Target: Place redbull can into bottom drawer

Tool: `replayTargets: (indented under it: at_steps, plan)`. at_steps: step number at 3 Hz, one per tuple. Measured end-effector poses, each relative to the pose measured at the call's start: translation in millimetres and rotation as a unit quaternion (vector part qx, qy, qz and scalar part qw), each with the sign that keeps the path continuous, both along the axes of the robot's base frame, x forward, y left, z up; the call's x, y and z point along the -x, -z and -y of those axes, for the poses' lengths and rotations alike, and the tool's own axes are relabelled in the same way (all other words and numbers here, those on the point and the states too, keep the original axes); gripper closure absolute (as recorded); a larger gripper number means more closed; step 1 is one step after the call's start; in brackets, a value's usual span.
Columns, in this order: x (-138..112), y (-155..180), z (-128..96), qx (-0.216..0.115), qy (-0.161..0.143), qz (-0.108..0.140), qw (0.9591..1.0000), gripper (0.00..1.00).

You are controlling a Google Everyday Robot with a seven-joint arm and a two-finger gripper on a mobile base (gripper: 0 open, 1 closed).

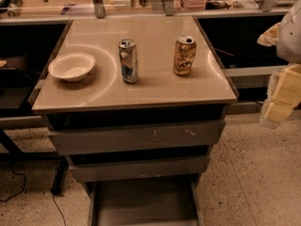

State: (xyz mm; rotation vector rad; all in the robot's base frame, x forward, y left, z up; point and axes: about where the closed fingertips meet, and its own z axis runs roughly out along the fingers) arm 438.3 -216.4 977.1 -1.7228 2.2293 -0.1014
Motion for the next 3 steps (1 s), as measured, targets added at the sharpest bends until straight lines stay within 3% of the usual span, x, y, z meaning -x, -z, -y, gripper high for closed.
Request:
replayTargets:
  at_steps: [1,2,3]
  plan:
    - [0.0,0.0,0.0,0.000,0.000,0.000,1.0000,0.00]
    - [-3.4,0.5,-1.8,-0.022,0.005,0.005,0.9997,0.00]
    - [-26.0,18.2,-31.5,-0.086,0.006,-0.005,0.9963,0.00]
